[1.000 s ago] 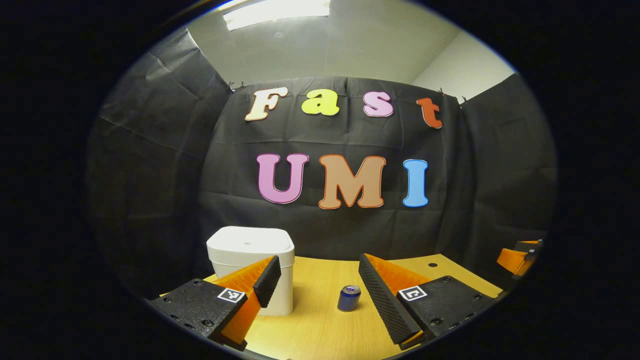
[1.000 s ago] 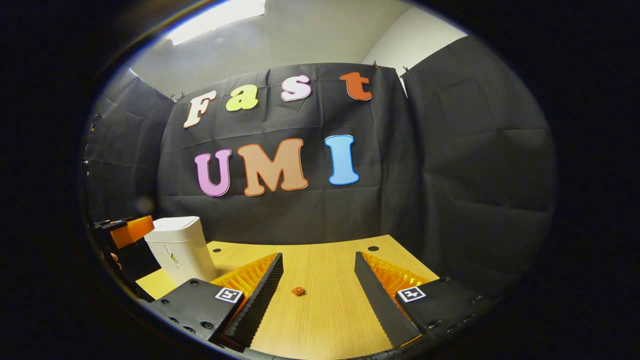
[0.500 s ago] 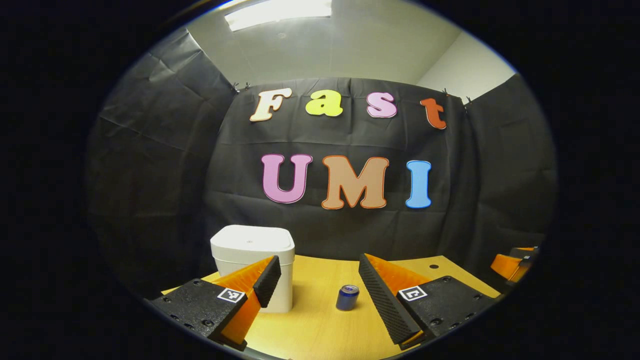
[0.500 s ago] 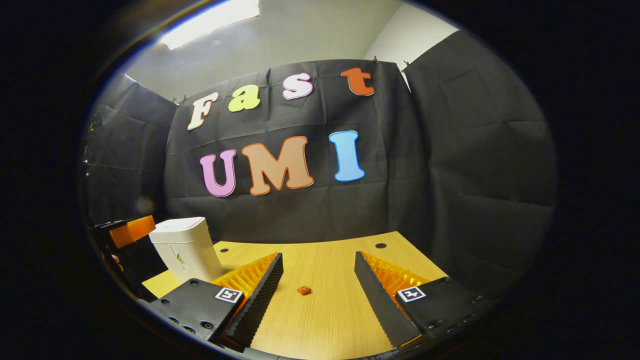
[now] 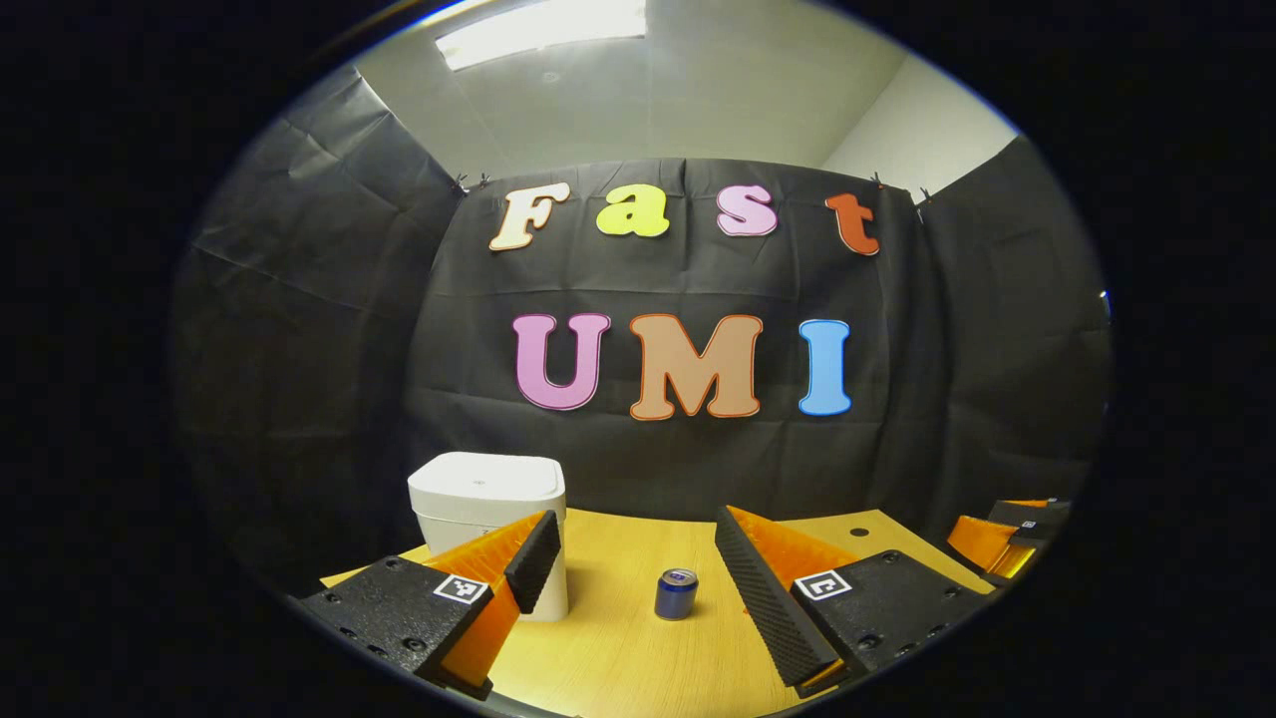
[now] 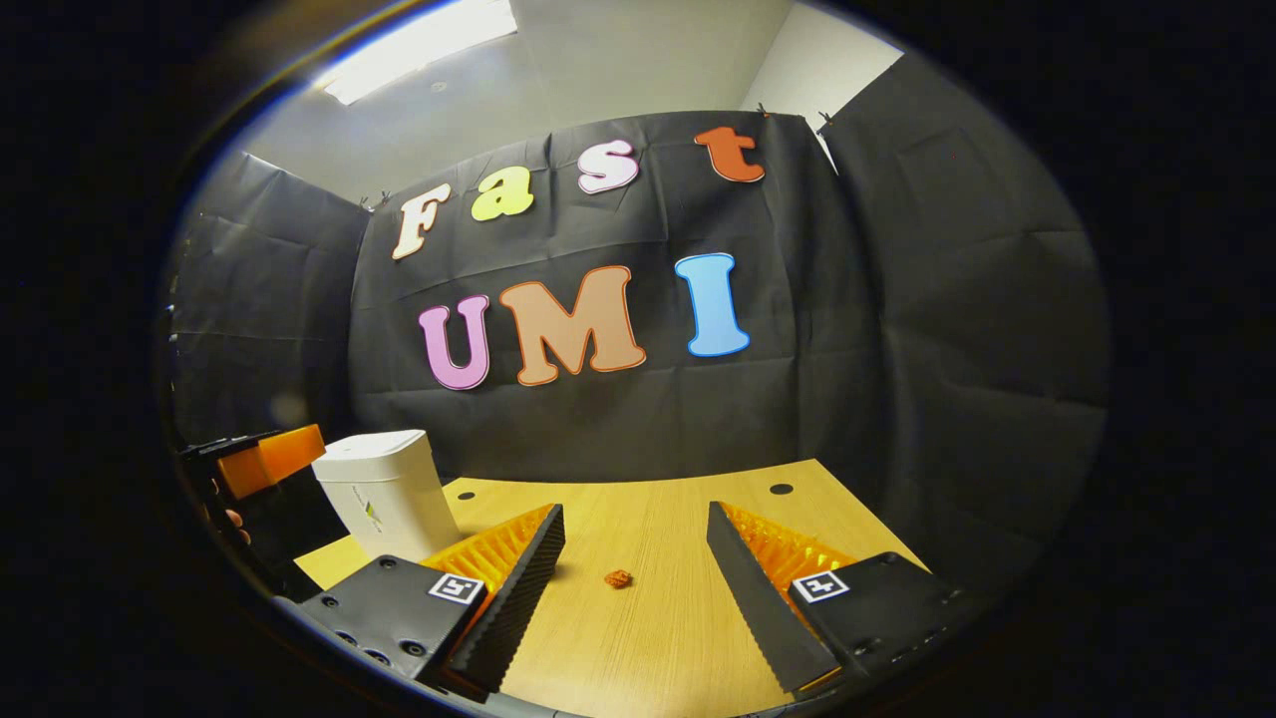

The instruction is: Press the lid of the desktop garbage bin to open it, pick up the crumpled paper on the desktop and throw it into the bin, then pick up the pop can on the desktop and drop it into the bin, and finally close the garbage bin lid.

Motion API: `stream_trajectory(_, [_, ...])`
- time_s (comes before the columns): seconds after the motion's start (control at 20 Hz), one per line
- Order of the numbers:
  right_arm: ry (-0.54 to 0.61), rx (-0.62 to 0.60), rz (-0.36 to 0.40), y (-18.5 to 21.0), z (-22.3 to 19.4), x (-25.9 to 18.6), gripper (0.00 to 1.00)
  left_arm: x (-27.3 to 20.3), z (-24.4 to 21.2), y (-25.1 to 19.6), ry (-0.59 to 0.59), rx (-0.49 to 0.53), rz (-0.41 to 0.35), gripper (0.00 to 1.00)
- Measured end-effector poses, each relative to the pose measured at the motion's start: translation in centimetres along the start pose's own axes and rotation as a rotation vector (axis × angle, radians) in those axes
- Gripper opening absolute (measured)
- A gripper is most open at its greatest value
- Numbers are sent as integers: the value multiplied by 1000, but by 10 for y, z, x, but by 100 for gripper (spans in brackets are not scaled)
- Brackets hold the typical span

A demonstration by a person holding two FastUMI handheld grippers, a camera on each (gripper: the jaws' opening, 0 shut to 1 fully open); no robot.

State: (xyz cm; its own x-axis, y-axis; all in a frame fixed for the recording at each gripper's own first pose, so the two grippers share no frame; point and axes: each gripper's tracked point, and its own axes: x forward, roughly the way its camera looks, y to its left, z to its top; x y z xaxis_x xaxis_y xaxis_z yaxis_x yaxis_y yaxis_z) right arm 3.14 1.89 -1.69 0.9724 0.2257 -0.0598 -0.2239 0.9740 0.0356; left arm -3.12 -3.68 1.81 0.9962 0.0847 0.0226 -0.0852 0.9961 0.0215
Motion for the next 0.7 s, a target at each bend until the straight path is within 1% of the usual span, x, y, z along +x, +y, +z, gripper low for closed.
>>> stream_trajectory(0.4, [9, -7, 30, 4, 0, 4, 96, 1, 2, -3, -9, 5, 5, 95])
stream_trajectory(0.45, [14, -7, 36, 5, -2, 3, 96, 2, 2, -3, -13, 10, 7, 90])
stream_trajectory(0.5, [16, -8, 41, 5, -3, 1, 96, 2, 4, -2, -18, 13, 13, 87])
stream_trajectory(0.55, [16, -7, 46, 5, -5, 0, 96, 1, 4, -3, -25, 14, 11, 81])
stream_trajectory(0.6, [20, -4, 52, 6, -7, -1, 96, 1, 5, -3, -29, 15, 11, 79])
stream_trajectory(0.65, [32, -1, 58, 8, -10, -1, 96, 1, 4, -2, -27, 15, 16, 71])
stream_trajectory(0.7, [40, 0, 63, 11, -14, -3, 96, 2, 3, 0, -24, 13, 16, 67])
